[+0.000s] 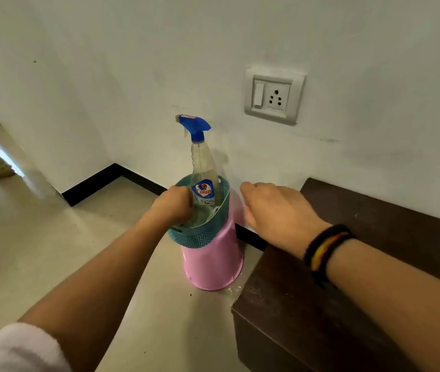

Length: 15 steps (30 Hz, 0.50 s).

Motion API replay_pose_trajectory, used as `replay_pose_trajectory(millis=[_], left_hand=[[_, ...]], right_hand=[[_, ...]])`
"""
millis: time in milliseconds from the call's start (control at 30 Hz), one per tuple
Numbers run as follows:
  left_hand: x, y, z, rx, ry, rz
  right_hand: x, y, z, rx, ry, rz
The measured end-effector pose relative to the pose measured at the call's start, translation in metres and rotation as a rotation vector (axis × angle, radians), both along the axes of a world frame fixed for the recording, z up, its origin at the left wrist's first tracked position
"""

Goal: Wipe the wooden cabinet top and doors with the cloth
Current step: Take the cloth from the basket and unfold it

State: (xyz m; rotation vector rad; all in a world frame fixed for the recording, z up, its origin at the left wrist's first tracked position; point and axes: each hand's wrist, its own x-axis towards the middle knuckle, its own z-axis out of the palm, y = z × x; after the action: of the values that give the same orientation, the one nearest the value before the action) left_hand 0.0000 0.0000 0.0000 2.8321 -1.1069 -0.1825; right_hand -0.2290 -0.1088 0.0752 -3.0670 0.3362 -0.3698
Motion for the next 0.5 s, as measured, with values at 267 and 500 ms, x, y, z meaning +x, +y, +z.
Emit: replay_pose_trajectory(millis=[267,500], left_hand=[[0.021,-0.017,-0.028,0.206,0.149,0.010],[0.029,-0.034,-0.039,0.206,0.252,-0.001]], right_hand=[[0.077,0.028,-0.021,-0.070,0.181,0.008],[0.102,0.028,-0.037,-0.191,0.215,-0.005]])
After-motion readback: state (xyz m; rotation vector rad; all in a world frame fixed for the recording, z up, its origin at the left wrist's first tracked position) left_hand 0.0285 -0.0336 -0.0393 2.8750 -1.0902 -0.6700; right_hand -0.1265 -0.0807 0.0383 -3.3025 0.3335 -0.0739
